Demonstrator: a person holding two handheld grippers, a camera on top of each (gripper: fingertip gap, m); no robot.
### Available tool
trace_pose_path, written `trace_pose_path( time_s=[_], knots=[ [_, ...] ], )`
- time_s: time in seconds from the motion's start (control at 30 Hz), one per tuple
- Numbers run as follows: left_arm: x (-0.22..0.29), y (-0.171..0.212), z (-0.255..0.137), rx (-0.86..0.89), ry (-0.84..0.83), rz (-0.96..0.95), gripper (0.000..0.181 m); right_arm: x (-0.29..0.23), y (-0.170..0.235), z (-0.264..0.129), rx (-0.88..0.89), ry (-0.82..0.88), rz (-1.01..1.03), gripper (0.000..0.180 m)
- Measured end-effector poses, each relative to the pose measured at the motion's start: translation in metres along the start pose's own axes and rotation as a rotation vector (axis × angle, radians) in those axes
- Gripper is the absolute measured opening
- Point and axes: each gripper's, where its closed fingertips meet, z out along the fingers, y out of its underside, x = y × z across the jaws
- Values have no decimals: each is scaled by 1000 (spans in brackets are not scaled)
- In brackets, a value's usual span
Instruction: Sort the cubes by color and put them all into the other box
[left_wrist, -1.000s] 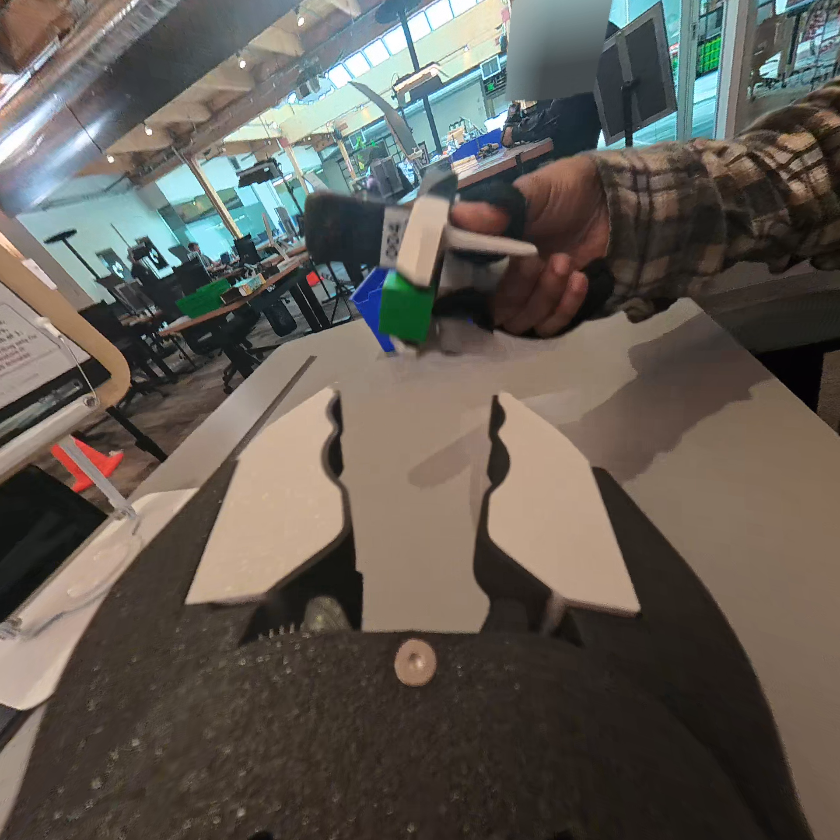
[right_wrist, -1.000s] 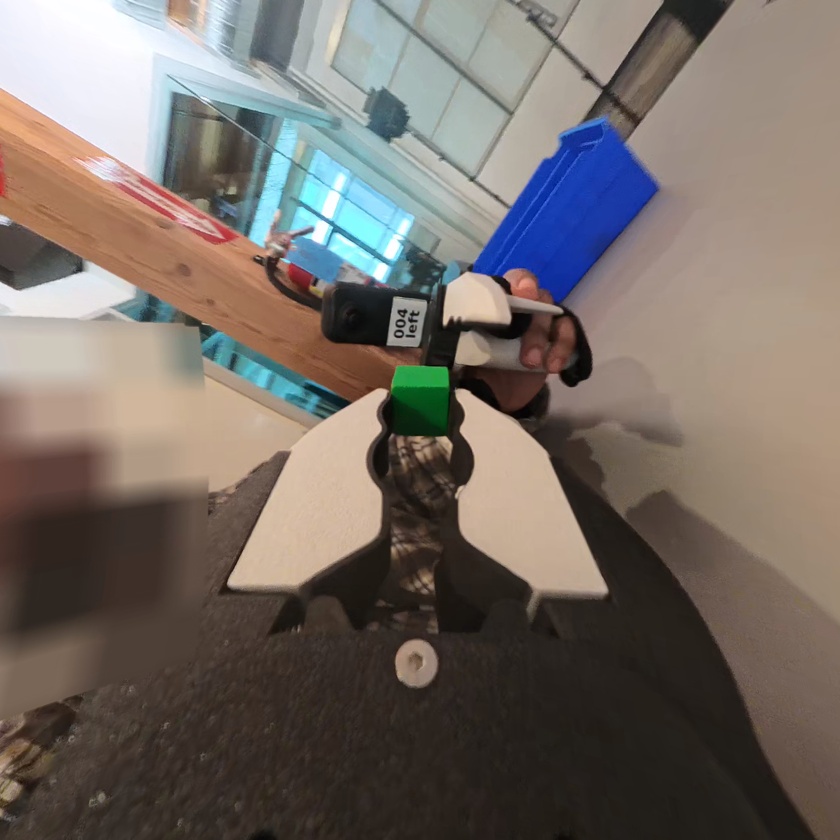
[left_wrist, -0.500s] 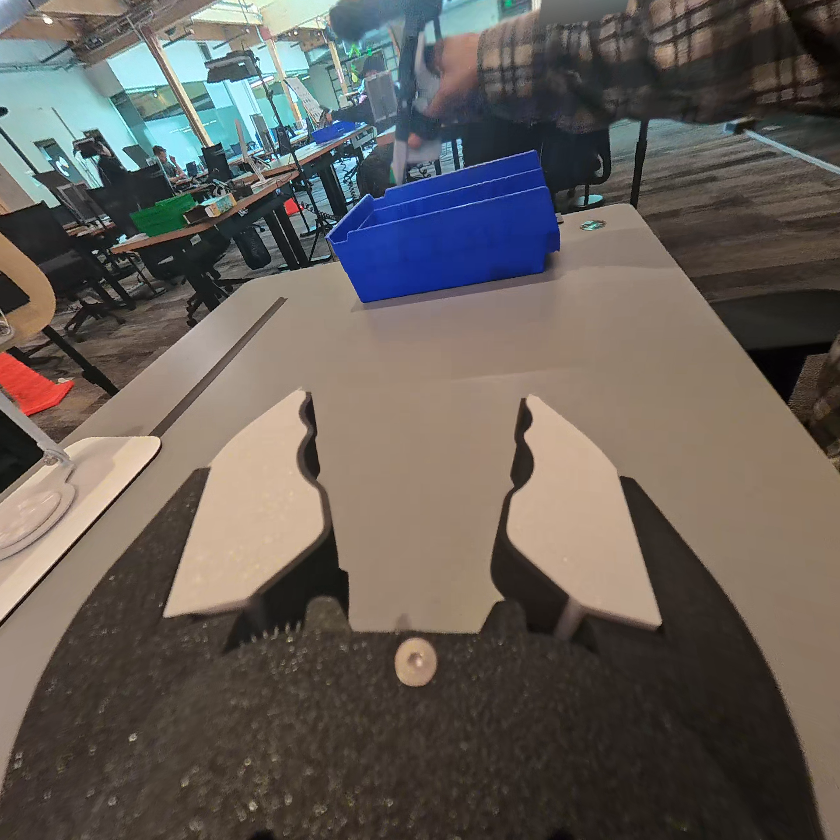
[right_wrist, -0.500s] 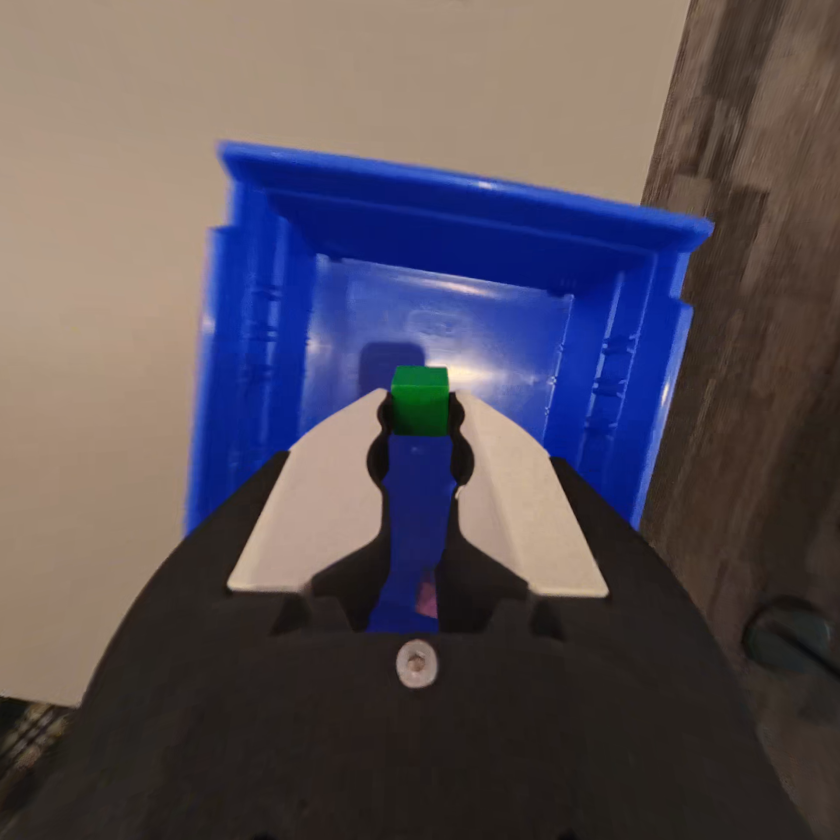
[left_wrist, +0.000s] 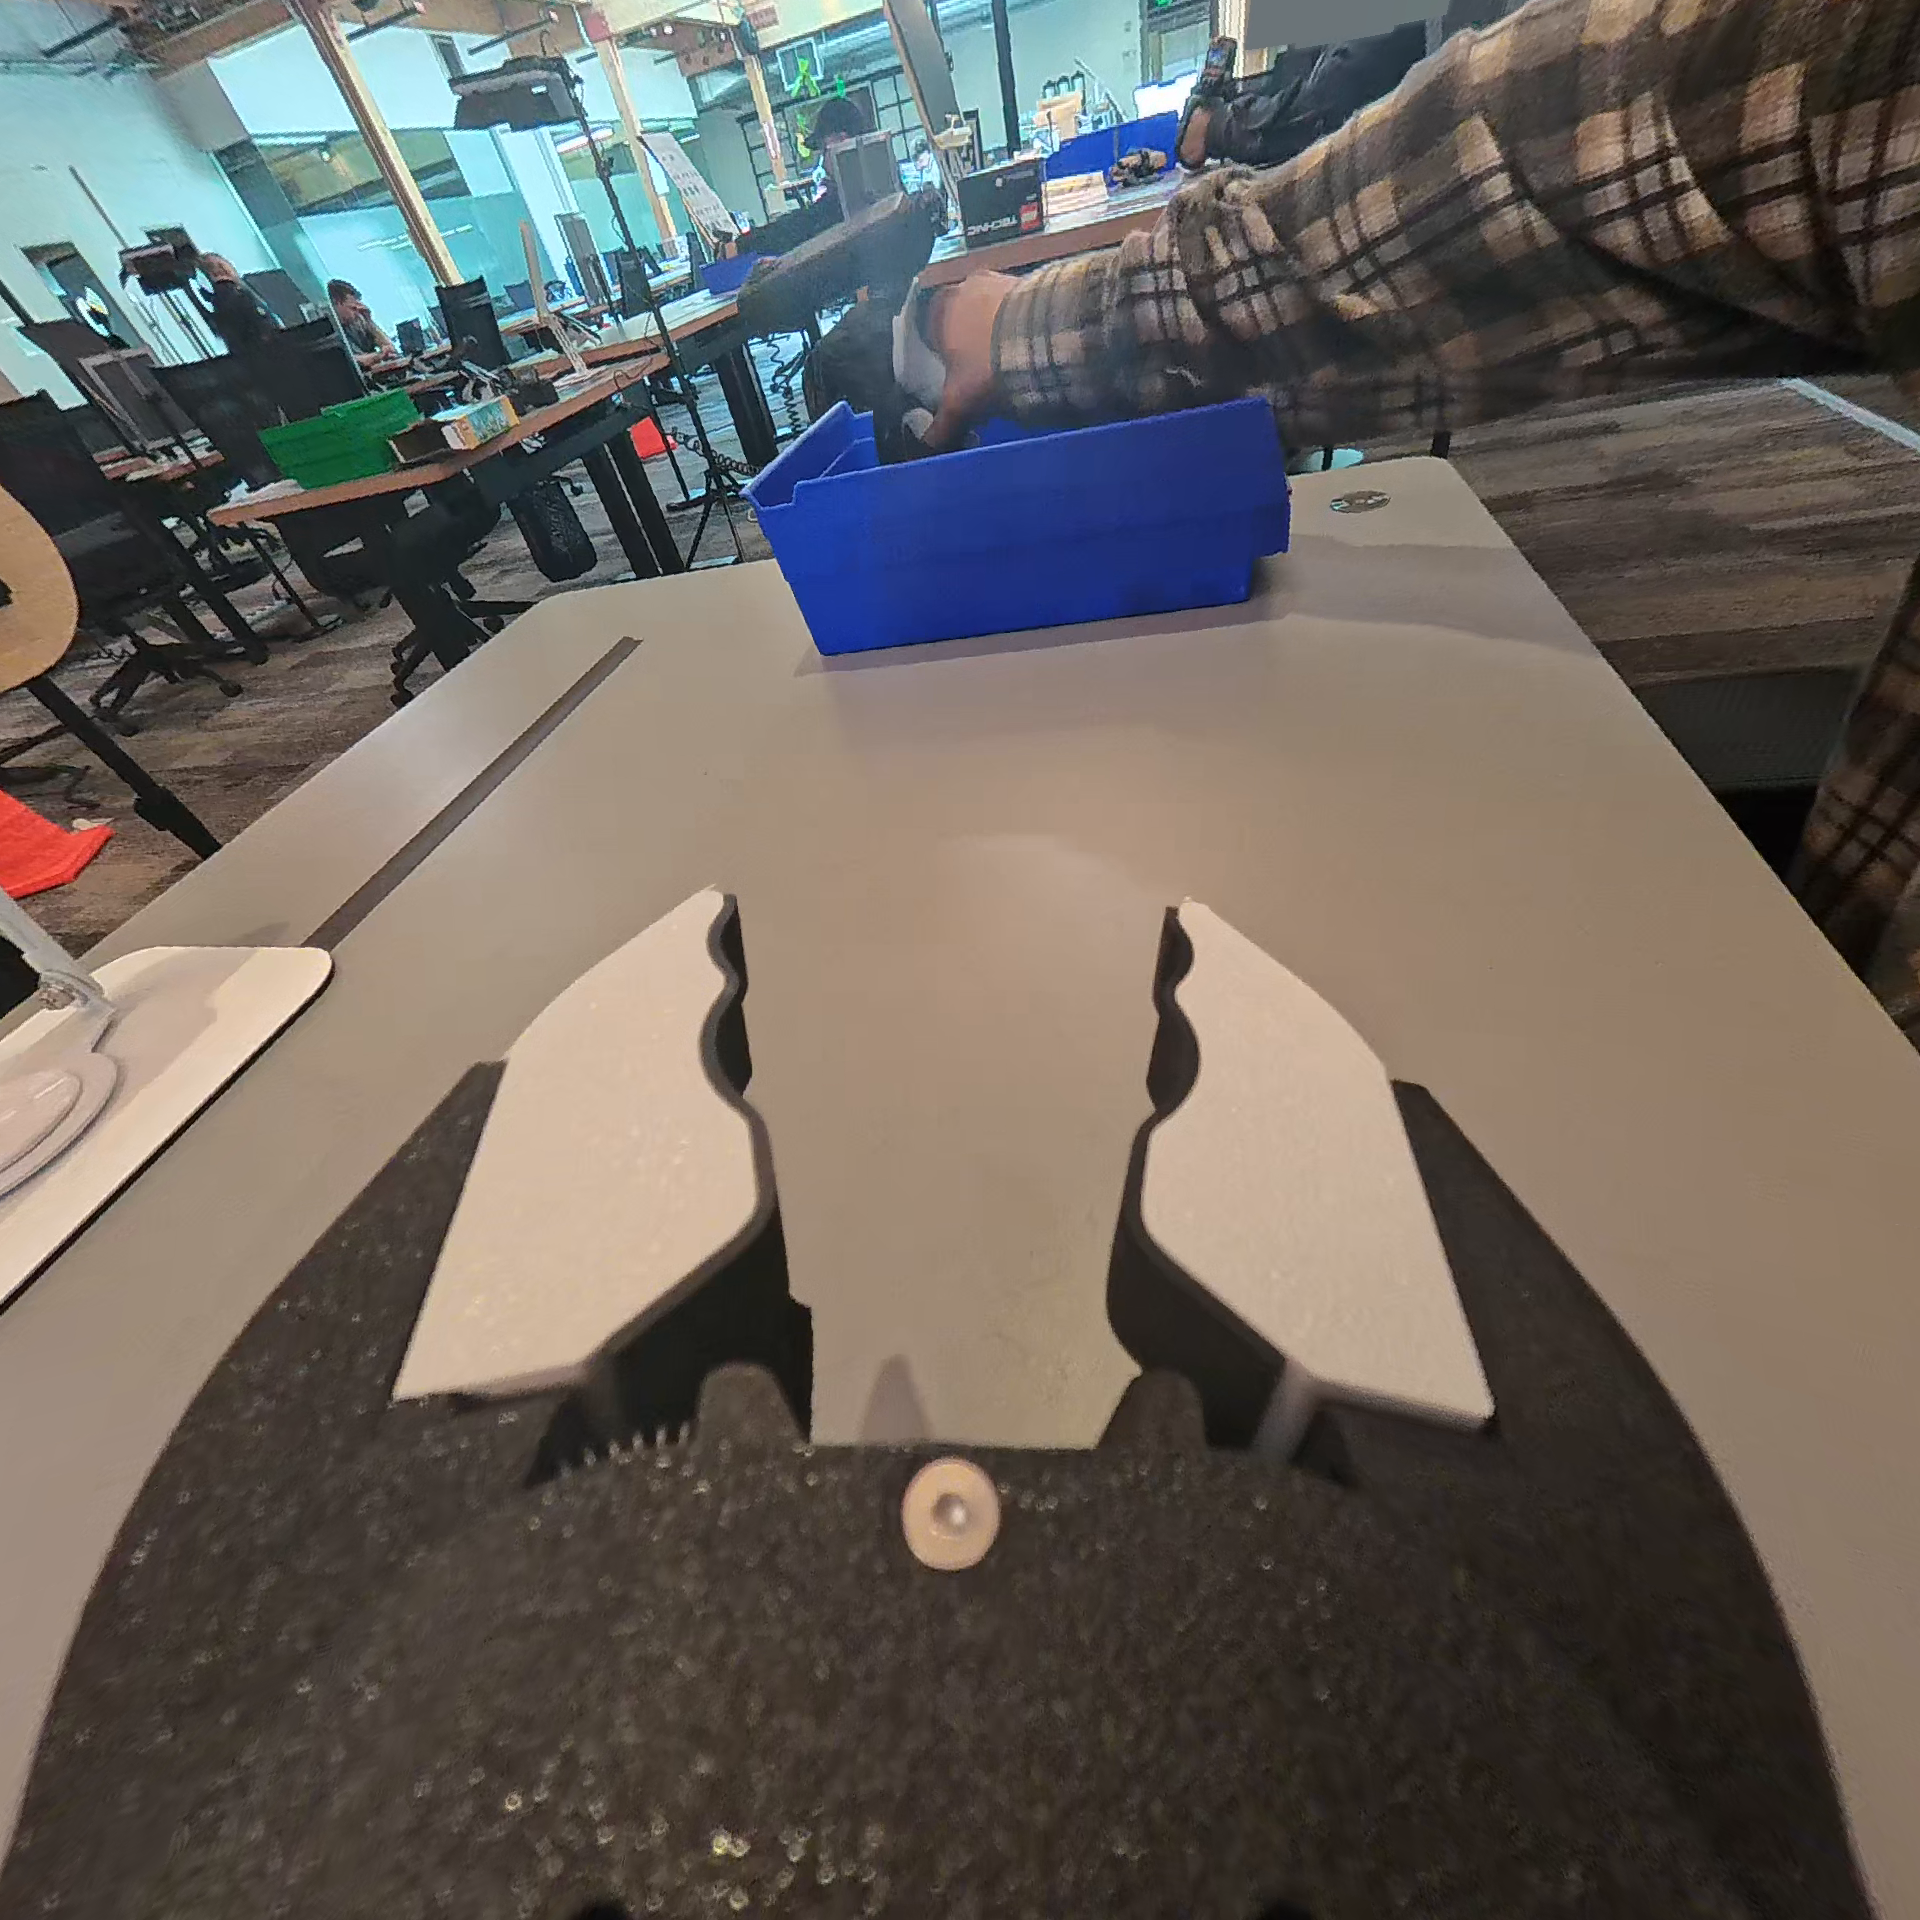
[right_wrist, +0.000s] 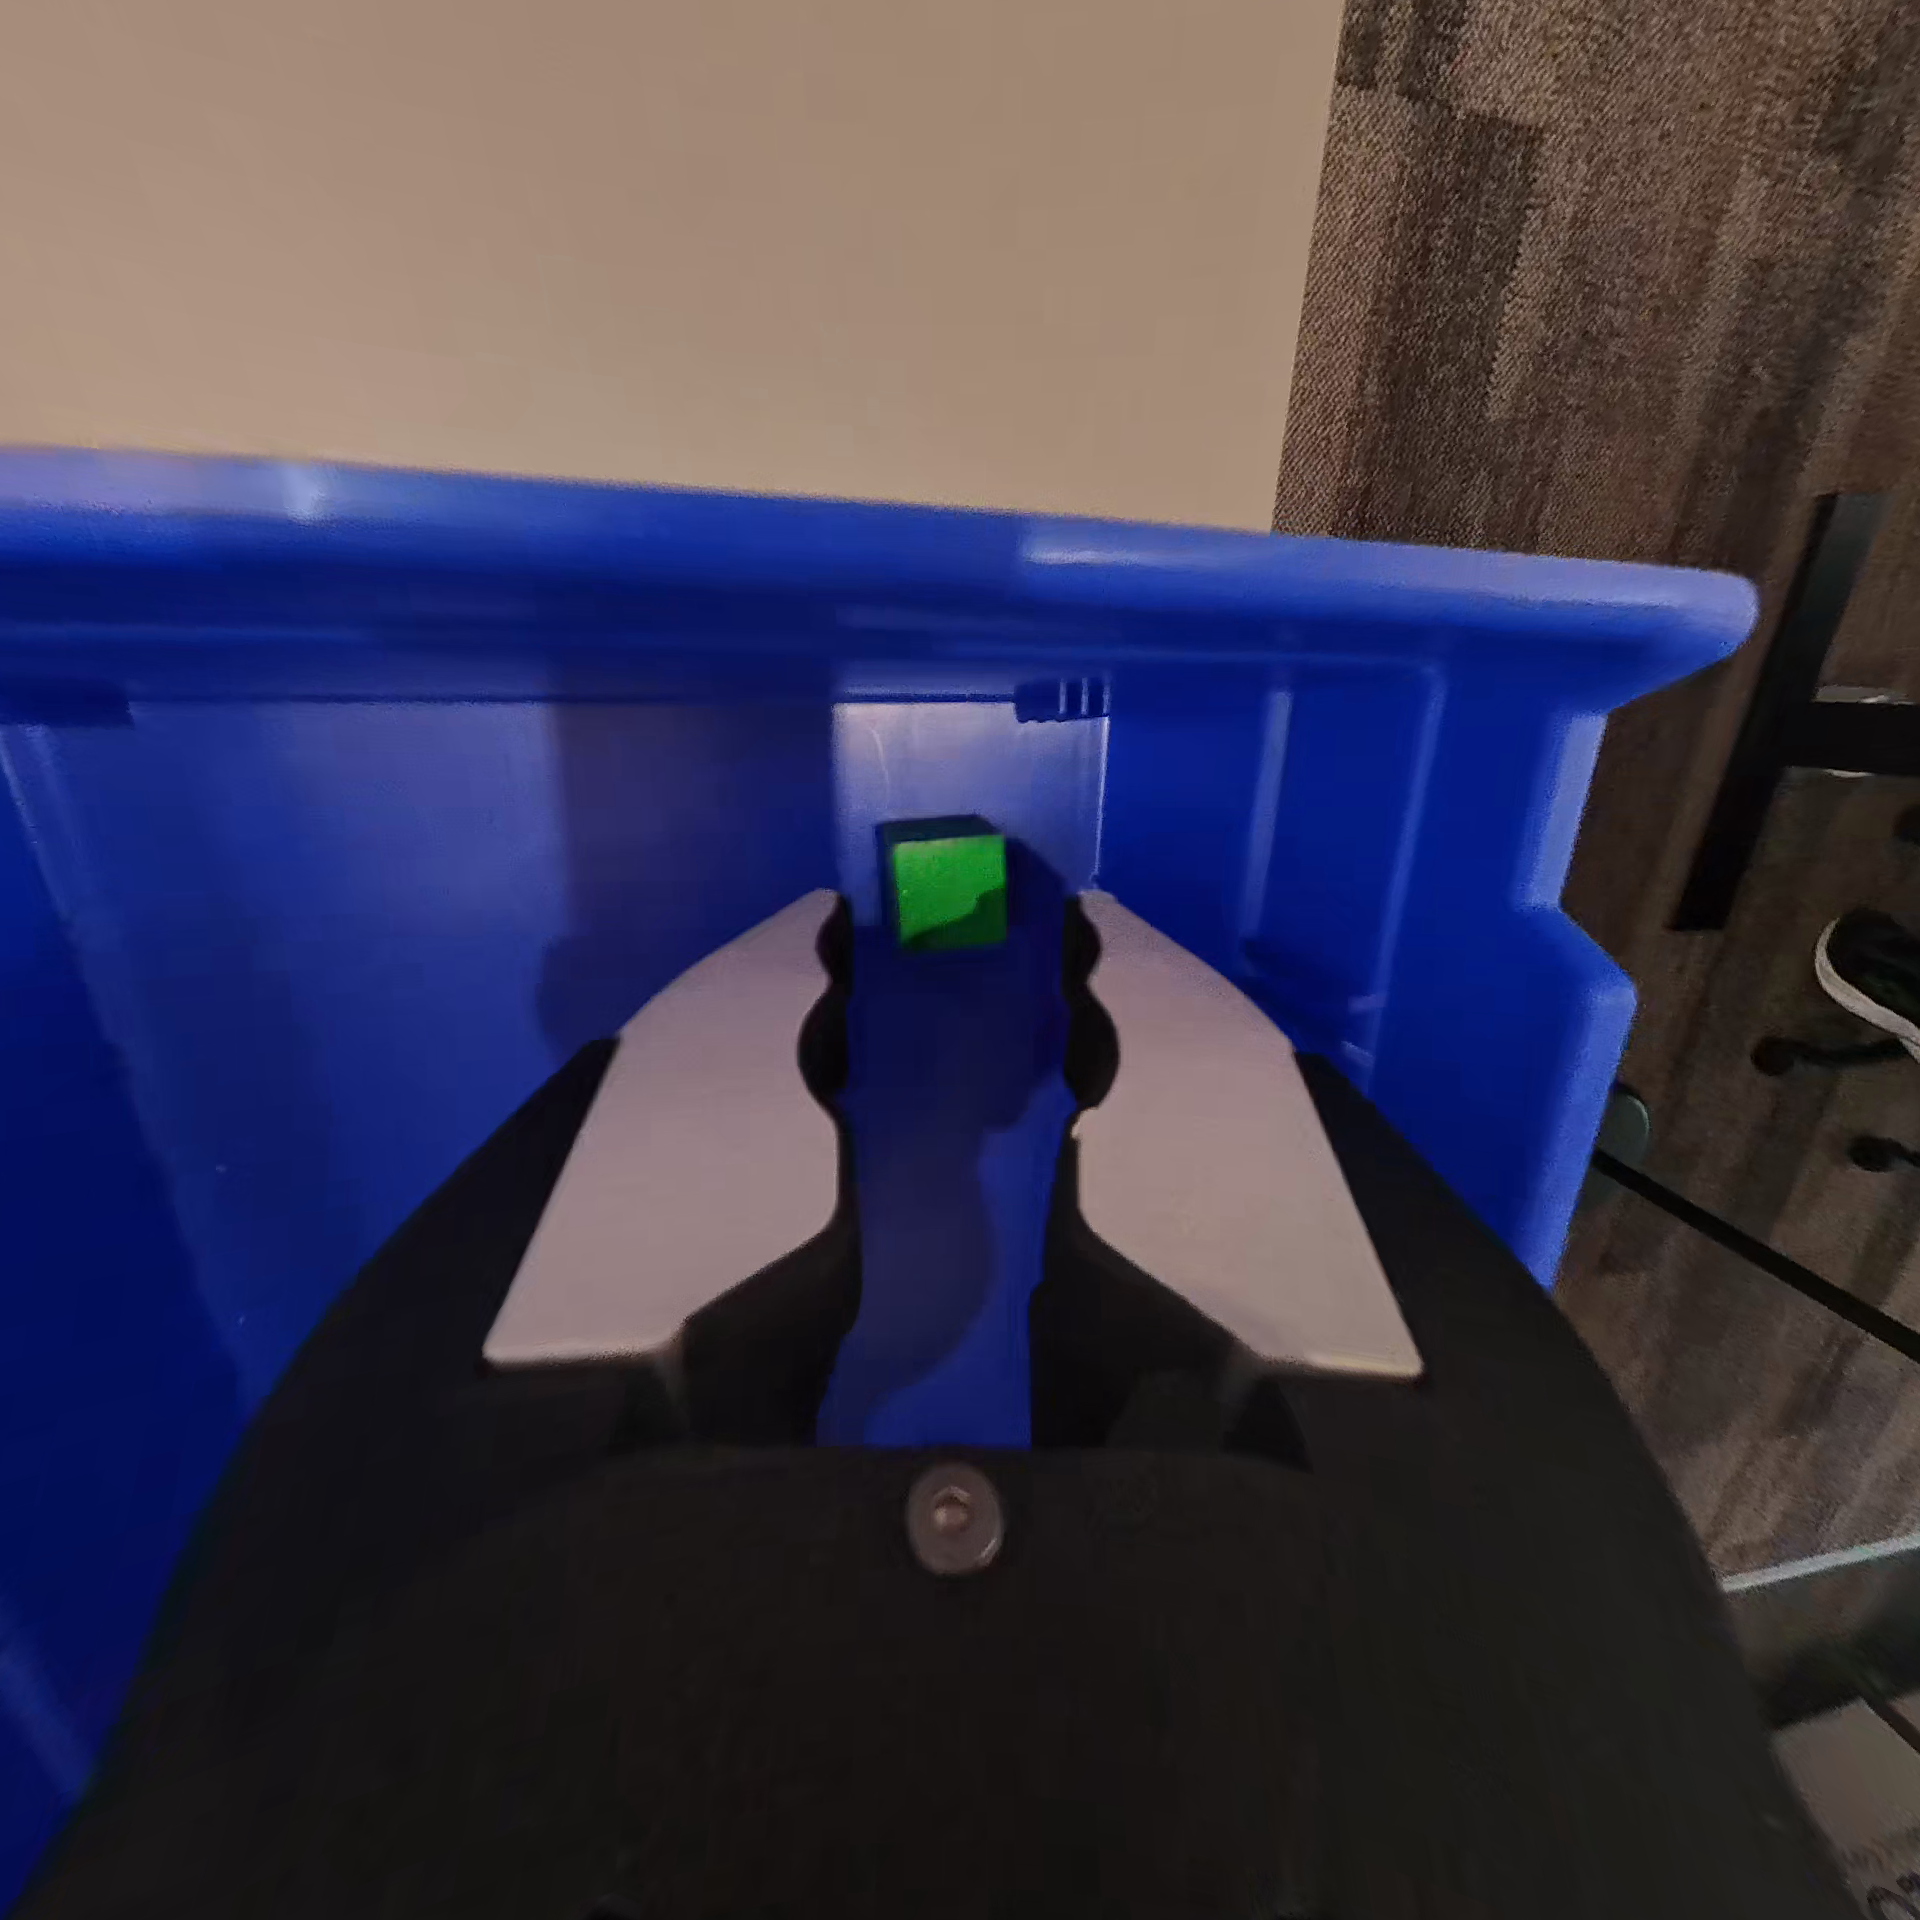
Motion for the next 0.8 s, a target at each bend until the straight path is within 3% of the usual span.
trace_pose_path(
  time_s=[0.13,0.27,0.4,0.5,0.6,0.8],
  knots=[
    [0,0,-1,0,-2,-3,75,-3,-3,-30,15,-4,-11,48],
    [1,-3,-1,5,-6,4,76,-31,-31,-124,232,-94,-50,48],
    [2,-7,-1,3,-11,18,76,-107,-41,-233,518,-276,-173,49],
    [2,-7,-1,-4,-18,25,76,-178,-26,-276,688,-402,-274,59],
    [0,-8,-3,-10,-29,34,77,-249,-8,-277,819,-520,-328,73],
    [-6,-10,-7,-17,-58,35,78,-363,-3,-215,954,-717,-302,85]
  ],
)
